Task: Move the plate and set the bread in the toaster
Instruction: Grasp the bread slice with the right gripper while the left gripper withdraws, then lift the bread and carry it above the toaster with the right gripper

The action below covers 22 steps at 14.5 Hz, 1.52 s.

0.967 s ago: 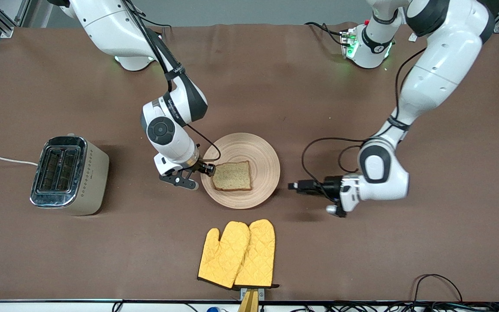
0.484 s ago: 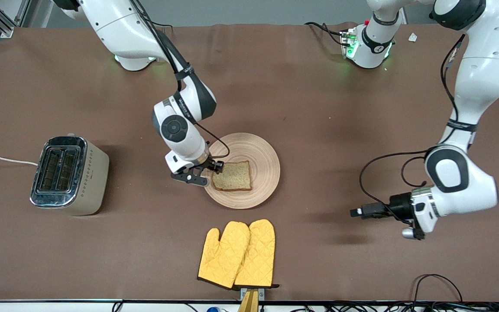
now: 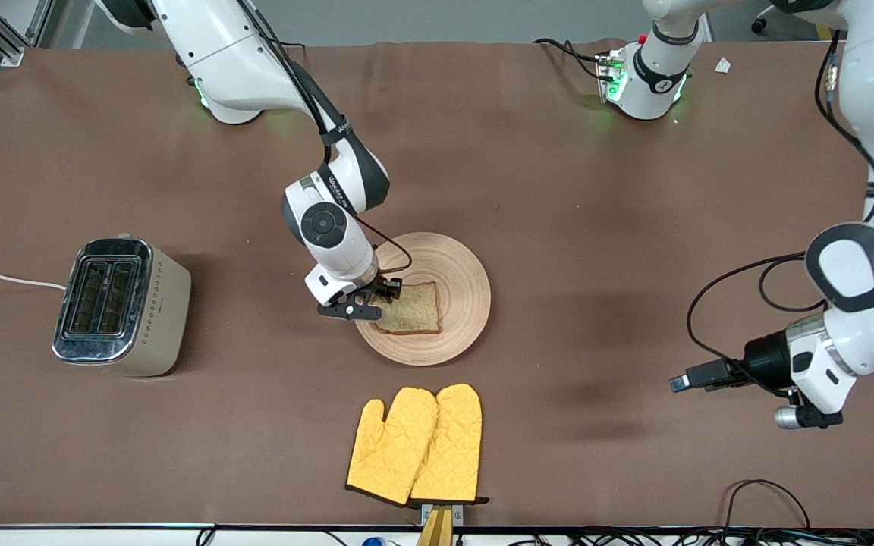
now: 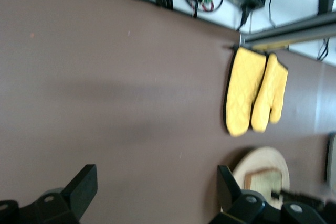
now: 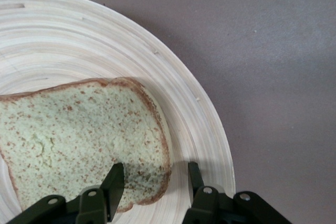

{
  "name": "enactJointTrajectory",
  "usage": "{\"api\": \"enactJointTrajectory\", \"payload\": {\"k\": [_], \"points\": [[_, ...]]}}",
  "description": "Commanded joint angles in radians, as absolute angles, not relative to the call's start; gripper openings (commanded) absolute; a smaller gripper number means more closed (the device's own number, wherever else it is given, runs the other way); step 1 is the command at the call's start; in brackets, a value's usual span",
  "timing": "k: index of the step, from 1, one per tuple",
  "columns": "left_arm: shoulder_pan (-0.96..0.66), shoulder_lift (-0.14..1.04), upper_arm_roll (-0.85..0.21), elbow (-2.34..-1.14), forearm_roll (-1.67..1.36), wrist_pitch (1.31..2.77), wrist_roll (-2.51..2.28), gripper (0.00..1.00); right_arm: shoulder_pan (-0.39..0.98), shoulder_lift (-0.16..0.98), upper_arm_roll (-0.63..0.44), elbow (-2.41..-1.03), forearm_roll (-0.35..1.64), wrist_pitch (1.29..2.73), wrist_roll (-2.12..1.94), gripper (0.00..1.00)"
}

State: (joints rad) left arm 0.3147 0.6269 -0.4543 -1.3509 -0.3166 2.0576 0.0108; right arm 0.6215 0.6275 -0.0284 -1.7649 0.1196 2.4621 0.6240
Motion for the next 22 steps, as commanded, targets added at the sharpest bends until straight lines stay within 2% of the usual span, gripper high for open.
{"api": "enactJointTrajectory", "payload": {"k": [1,5,8,12,16,20,22], "points": [[0.362,0.560,-0.453,-1.316,-0.279,1.889,-0.009,1.00,0.618,0.629,-0.028,-1.759,0.113,2.457,0.620,0.42],[0.350,0.436,-0.462,-1.312,-0.024,1.757,-0.051,1.00,0.623,0.630,-0.028,-1.761,0.114,2.461,0.623,0.22],[0.353,0.359,-0.466,-1.315,0.032,1.700,-0.090,1.00,0.624,0.629,-0.028,-1.764,0.114,2.456,0.621,0.05],[0.354,0.270,-0.468,-1.315,0.121,1.629,-0.084,1.00,0.617,0.624,-0.028,-1.759,0.114,2.441,0.617,0.01],[0.365,0.235,-0.460,-1.313,0.120,1.545,-0.075,1.00,0.601,0.600,-0.035,-1.668,0.114,2.243,0.630,0.01],[0.368,0.230,-0.454,-1.315,0.124,1.537,-0.069,1.00,0.603,0.473,-0.103,-1.663,0.104,2.197,0.680,0.00],[0.397,0.236,-0.456,-1.318,0.124,1.537,-0.043,1.00,0.601,0.433,-0.144,-1.605,0.045,2.073,0.676,0.00]]}}
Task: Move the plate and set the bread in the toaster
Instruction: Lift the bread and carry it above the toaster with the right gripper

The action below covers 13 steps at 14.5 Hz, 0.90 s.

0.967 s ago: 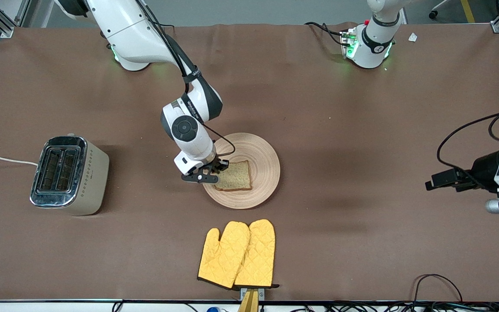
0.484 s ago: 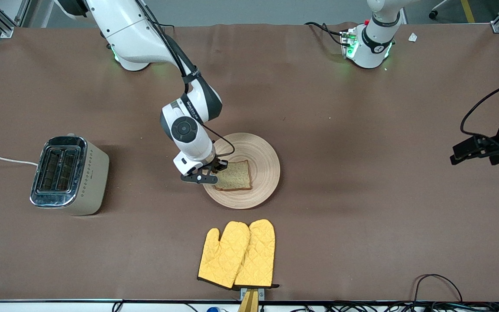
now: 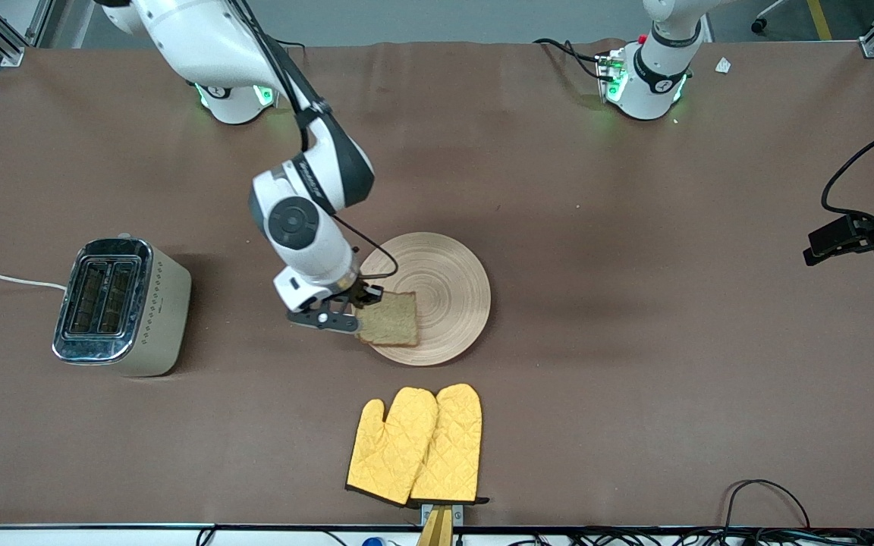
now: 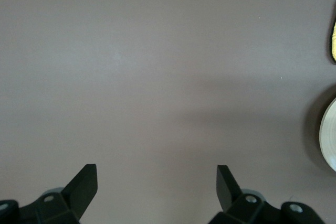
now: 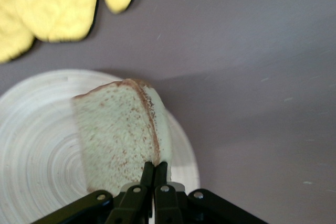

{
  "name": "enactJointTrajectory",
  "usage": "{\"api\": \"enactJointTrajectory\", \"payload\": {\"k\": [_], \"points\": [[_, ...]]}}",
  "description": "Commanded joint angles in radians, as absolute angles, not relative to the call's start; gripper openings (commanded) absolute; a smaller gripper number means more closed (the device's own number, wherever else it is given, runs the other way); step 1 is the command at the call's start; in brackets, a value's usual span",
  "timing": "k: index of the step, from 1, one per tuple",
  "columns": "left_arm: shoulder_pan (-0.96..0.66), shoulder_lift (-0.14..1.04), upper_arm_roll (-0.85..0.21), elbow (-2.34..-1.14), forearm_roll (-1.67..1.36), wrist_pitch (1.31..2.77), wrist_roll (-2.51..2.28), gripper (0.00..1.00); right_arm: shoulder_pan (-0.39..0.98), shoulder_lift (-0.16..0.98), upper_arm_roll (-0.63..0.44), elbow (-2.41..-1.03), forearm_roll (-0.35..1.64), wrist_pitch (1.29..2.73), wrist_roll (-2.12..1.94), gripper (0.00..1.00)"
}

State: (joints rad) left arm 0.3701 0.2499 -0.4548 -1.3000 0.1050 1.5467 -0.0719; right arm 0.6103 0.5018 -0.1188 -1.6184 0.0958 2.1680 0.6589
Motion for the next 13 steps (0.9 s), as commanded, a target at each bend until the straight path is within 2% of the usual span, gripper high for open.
{"api": "enactJointTrajectory", "payload": {"k": [1,4,10,13], "points": [[0.402,0.239,-0.457,-1.318,0.120,1.537,-0.041,1.00,0.601,0.431,-0.155,-1.561,0.014,2.001,0.678,0.00],[0.399,0.242,-0.453,-1.313,0.124,1.545,-0.031,1.00,0.601,0.402,-0.181,-1.470,-0.154,1.826,0.675,0.00],[0.400,0.242,-0.457,-1.310,0.166,1.551,-0.029,1.00,0.600,0.359,-0.183,-1.471,-0.552,1.594,0.652,0.00],[0.405,0.241,-0.456,-1.310,0.166,1.551,-0.029,1.00,0.560,0.362,-0.184,-1.479,-0.708,1.539,0.571,0.00]]}}
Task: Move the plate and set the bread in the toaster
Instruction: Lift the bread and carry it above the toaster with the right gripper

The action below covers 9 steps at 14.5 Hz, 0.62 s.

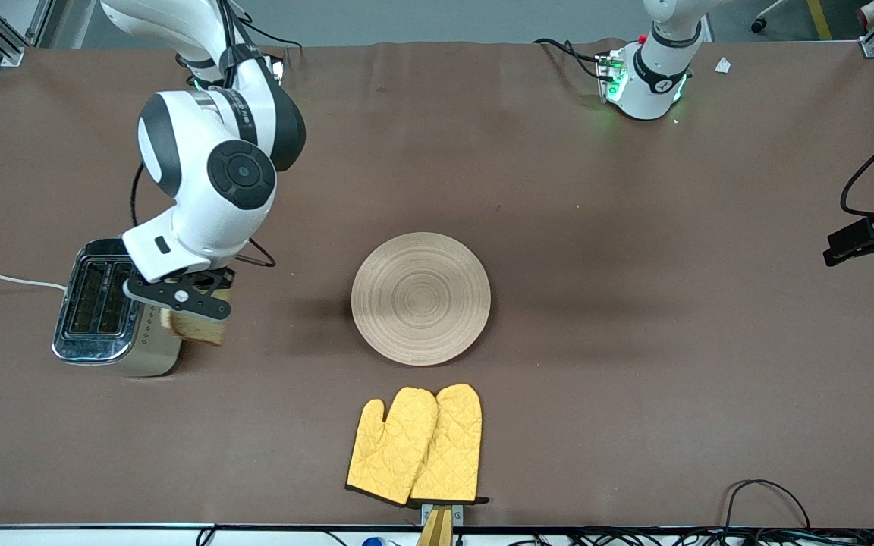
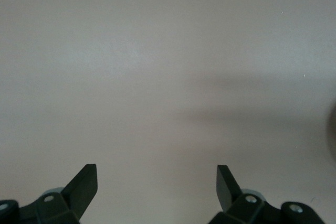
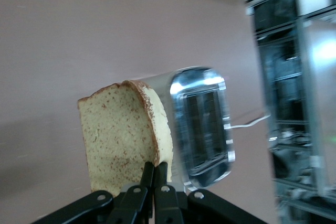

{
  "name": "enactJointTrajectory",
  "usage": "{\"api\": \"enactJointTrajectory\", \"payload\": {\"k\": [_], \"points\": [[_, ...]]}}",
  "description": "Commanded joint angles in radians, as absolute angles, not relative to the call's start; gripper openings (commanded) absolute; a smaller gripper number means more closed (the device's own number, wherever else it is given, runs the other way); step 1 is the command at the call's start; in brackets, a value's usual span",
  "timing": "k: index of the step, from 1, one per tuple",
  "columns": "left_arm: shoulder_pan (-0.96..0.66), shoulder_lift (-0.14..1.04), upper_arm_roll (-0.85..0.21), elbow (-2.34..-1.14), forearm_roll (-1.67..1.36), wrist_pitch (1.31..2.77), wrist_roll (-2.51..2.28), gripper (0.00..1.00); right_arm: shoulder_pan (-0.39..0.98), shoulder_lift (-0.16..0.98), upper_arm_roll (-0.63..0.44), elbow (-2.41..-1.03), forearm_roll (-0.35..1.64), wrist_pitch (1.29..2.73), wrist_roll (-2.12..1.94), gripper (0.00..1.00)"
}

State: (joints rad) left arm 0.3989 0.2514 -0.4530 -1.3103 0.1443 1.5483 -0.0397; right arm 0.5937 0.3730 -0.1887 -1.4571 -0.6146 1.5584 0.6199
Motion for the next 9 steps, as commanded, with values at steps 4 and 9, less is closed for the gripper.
{"api": "enactJointTrajectory", "payload": {"k": [4,9], "points": [[0.407,0.238,-0.456,-1.310,0.166,1.551,-0.031,1.00,0.529,0.351,-0.184,-1.595,-0.880,1.537,0.568,0.00],[0.437,0.229,-0.457,-1.312,0.173,1.517,-0.025,1.00,0.511,0.356,-0.187,-1.687,-0.928,1.509,0.572,0.00]]}}
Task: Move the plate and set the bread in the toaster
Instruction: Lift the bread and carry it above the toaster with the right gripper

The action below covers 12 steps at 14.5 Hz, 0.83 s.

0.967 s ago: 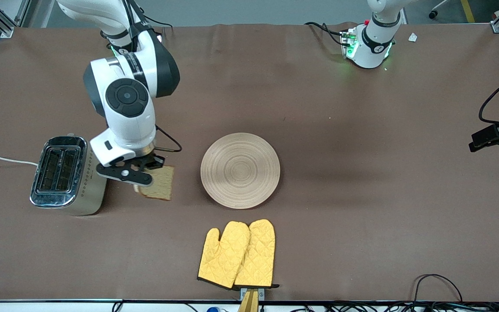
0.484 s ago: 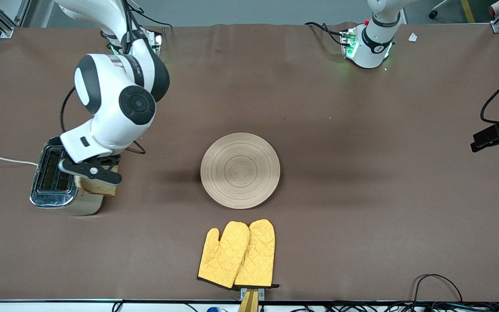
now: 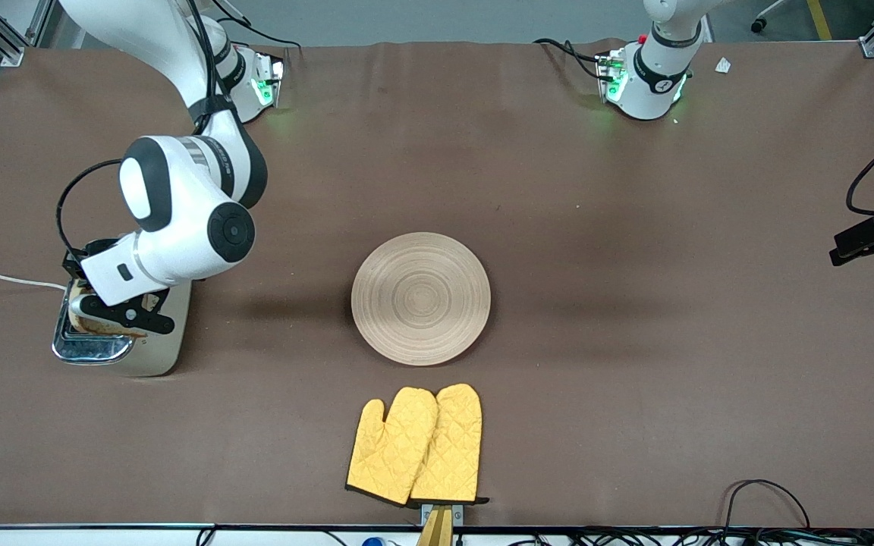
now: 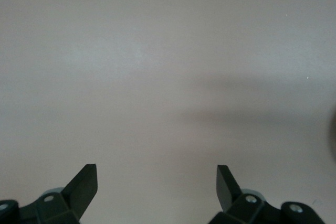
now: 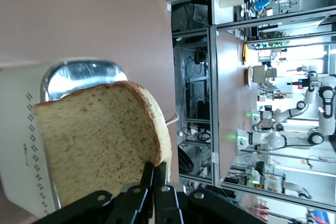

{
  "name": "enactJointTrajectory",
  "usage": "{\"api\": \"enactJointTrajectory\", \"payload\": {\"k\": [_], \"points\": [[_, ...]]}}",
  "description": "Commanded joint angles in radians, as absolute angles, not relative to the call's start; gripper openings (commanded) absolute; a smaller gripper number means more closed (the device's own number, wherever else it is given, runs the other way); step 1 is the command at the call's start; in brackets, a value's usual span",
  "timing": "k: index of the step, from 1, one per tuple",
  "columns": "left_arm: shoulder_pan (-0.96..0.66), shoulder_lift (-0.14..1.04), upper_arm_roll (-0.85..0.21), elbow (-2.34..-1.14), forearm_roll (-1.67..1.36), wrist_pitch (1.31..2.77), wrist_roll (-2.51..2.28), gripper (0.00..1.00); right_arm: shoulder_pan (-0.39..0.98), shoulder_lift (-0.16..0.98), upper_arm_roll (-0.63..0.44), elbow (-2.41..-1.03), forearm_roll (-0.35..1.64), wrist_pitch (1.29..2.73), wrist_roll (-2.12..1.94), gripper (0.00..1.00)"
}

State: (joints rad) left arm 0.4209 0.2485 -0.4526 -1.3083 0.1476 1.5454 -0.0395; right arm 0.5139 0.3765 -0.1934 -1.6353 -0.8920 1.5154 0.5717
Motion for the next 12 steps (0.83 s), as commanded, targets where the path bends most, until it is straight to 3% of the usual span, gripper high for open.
{"api": "enactJointTrajectory", "payload": {"k": [1,12], "points": [[0.437,0.229,-0.457,-1.312,0.170,1.497,-0.026,1.00,0.511,0.353,-0.187,-1.696,-0.930,1.508,0.572,0.00],[0.398,0.164,-0.427,-1.324,0.160,1.494,-0.040,1.00,0.496,0.273,-0.196,-1.759,-0.966,1.473,0.566,0.00]]}}
